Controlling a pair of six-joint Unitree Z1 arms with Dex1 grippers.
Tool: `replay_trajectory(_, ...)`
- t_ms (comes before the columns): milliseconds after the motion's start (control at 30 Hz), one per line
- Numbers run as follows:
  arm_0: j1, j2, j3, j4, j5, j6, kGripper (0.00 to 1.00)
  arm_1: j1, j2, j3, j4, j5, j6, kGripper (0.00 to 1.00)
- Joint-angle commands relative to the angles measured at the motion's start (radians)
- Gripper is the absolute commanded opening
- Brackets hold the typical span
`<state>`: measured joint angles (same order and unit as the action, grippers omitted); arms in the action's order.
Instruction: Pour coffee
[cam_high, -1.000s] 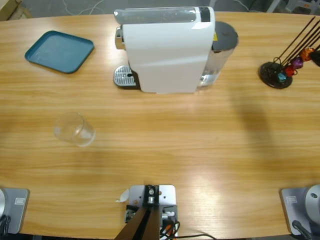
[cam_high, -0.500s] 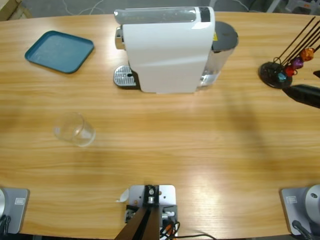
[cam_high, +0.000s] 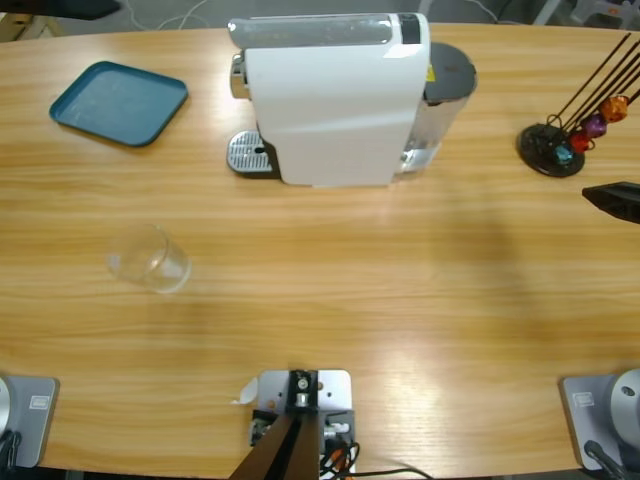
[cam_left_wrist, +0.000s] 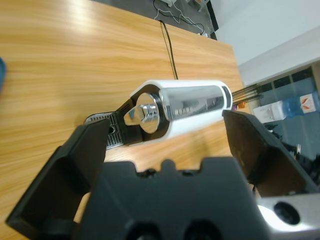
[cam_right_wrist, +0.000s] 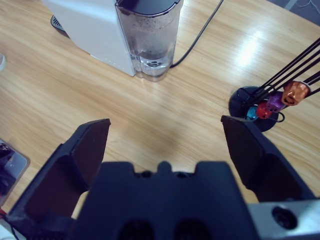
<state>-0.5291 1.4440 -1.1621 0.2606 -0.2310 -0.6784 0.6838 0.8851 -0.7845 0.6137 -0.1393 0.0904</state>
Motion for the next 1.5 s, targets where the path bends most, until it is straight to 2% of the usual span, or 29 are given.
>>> replay_trajectory(33,0.008,0.195,-0.061,-0.042,-0.068,-0.081,0.972,0.010,0.058,0.001,0.015,0.029,-0.037,0.996)
replay_trajectory(200,0.006,0.276,-0.082,-0.052,-0.178,-0.110,0.962,0.010,0.064,-0.001,0.015,0.030,-0.038,0.996)
replay_trajectory(300,0.001,0.299,-0.090,-0.052,-0.212,-0.136,0.906,0.011,0.061,-0.001,0.017,0.032,-0.040,0.991)
replay_trajectory(400,0.001,0.311,-0.095,-0.052,-0.212,-0.137,0.708,0.010,0.058,-0.001,0.017,0.033,-0.041,0.989)
replay_trajectory(500,0.001,0.308,-0.100,-0.052,-0.206,-0.141,0.589,0.011,0.060,-0.001,0.017,0.033,-0.041,0.982)
replay_trajectory(567,0.000,0.305,-0.102,-0.053,-0.208,-0.141,0.441,0.010,0.060,-0.001,0.017,0.033,-0.041,0.977)
replay_trajectory(667,-0.005,0.299,-0.093,-0.053,-0.208,-0.144,0.328,0.011,0.059,-0.001,0.017,0.033,-0.041,0.973)
replay_trajectory(700,-0.008,0.289,-0.092,-0.053,-0.206,-0.145,0.246,0.011,0.060,-0.001,0.017,0.033,-0.041,0.973)
replay_trajectory(767,-0.015,0.279,-0.096,-0.053,-0.206,-0.146,0.157,0.011,0.060,-0.001,0.016,0.033,-0.041,0.972)
replay_trajectory(800,-0.016,0.276,-0.095,-0.053,-0.205,-0.147,0.052,0.010,0.062,-0.001,0.016,0.033,-0.041,0.963)
replay_trajectory(833,-0.017,0.274,-0.092,-0.053,-0.205,-0.147,0.010,0.011,0.064,-0.001,0.016,0.034,-0.041,0.959)
replay_trajectory(1067,-0.020,0.252,-0.084,-0.053,-0.193,-0.139,0.000,0.011,0.058,-0.001,0.015,0.040,-0.041,0.954)
replay_trajectory(1167,-0.020,0.239,-0.091,-0.057,-0.176,-0.133,0.000,0.011,0.050,0.000,0.015,0.041,-0.041,0.916)
replay_trajectory(1500,-0.021,0.181,-0.214,-0.049,-0.188,-0.156,0.000,0.011,0.044,0.002,0.014,0.044,-0.041,0.885)
